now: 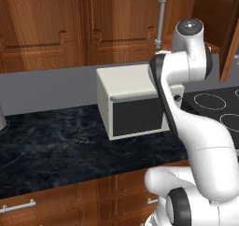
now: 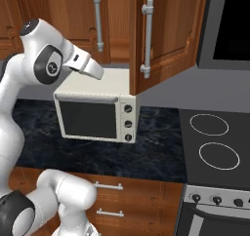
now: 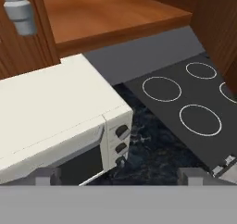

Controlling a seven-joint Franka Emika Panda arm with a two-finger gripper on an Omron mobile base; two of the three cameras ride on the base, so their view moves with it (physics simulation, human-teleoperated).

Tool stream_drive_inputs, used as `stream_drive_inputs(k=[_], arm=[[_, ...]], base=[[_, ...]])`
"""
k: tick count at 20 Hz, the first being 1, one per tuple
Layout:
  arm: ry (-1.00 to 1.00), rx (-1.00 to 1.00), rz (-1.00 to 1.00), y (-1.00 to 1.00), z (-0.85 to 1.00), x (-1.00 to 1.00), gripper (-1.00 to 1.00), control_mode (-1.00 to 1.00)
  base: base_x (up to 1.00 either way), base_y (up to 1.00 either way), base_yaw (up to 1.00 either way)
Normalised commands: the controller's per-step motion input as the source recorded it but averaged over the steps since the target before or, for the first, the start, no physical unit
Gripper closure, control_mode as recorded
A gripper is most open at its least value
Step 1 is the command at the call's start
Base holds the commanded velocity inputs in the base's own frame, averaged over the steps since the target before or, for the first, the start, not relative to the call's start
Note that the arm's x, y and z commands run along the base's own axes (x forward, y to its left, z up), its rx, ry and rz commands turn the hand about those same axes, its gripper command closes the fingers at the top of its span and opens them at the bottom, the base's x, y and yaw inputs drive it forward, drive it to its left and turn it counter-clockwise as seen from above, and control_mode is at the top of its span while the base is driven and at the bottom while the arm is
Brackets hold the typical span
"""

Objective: Close all open cabinet doors.

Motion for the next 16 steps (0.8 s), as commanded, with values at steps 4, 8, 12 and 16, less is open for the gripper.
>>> stream_drive_inputs(k=[4,8,12,16], arm=[[0.06,0.00,0.00,0.07,-0.06,-0.25,-1.00,-1.00],[0.00,0.00,0.04,0.00,-0.29,-0.56,-1.00,-1.00],[0.00,0.00,0.08,0.00,-0.48,-1.00,-1.00,-1.00],[-0.05,0.00,0.07,-0.01,-0.13,-1.00,-1.00,-1.00]], base=[[0.00,0.00,0.00],[0.00,0.00,0.00],[0.00,0.00,0.00],[0.00,0.00,0.00]])
